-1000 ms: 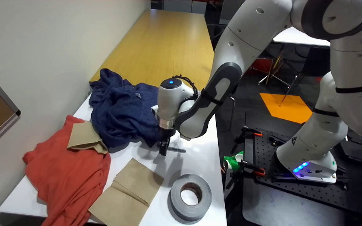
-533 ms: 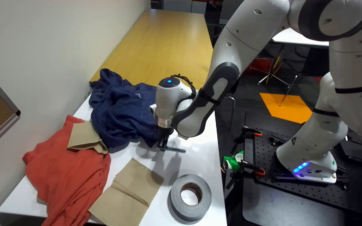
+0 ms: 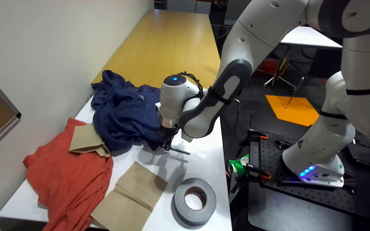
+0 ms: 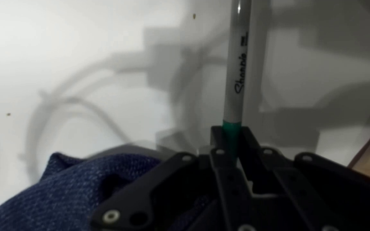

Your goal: Pick the pen and put it in the cup

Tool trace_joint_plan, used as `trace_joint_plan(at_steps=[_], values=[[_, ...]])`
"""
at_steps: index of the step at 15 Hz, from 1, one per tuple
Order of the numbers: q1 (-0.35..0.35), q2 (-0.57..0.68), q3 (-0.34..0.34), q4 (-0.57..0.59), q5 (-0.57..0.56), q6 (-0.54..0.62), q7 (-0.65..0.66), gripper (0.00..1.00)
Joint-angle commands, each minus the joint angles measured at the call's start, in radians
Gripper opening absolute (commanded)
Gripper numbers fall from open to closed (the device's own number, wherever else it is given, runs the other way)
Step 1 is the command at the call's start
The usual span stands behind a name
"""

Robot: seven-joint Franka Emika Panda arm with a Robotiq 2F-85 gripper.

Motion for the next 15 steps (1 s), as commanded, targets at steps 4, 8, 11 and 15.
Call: trace_joint_plan(at_steps=[4,8,11,15], values=[[0.094,-0.325,-0.12,-0.197,-0.148,-0.077,0.213,0.04],[0.051,-0.454,-0.112,-0.214,-0.247,-0.129,0.304,0.04],[0.004,-0.526,-0.087,-0.212,-0.291,-0.149,0.338,0.04],[-0.049,-0.519,-0.044,-0.186,-0.285,-0.121,0.312,0.15]])
